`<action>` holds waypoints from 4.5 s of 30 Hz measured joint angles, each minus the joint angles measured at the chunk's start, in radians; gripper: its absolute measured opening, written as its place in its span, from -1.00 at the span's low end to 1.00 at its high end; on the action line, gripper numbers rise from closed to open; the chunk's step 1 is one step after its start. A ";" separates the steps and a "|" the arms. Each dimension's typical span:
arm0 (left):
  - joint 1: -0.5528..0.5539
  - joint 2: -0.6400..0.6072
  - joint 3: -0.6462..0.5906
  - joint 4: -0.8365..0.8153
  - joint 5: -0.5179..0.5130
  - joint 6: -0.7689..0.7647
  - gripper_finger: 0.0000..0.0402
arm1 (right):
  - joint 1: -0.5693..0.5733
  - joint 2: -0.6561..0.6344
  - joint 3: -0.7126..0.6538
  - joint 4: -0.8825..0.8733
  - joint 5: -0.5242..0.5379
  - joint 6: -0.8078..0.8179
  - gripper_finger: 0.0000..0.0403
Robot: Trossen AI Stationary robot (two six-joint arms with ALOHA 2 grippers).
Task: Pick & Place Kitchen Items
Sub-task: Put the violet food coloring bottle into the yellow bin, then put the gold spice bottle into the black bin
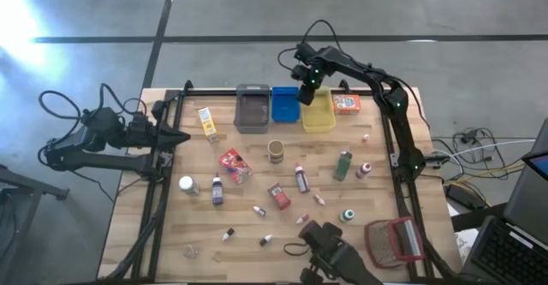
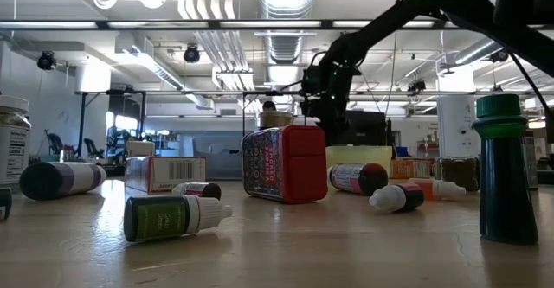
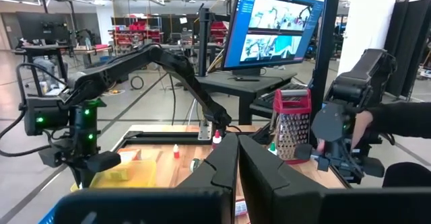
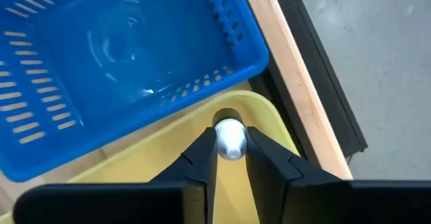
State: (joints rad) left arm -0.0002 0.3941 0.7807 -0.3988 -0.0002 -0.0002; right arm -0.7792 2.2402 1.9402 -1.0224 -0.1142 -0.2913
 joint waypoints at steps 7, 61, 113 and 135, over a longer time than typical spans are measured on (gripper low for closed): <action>0.000 0.000 0.000 0.000 0.000 0.000 -0.91 | -0.003 0.000 -0.047 0.023 0.000 0.000 -0.63; 0.000 0.000 0.000 0.000 0.000 0.000 -0.91 | 0.042 -0.230 -0.123 -0.077 0.004 -0.027 -0.18; 0.000 0.000 0.000 -0.002 0.000 0.000 -0.91 | 0.325 -1.043 -0.829 0.070 0.001 0.161 -0.52; 0.000 0.000 0.000 -0.003 0.000 0.000 -0.91 | 0.498 -1.084 -0.865 -0.034 0.027 0.326 -0.63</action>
State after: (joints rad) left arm -0.0005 0.3943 0.7807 -0.4014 -0.0003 -0.0002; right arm -0.2814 1.1560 1.0748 -1.0569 -0.0875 0.0345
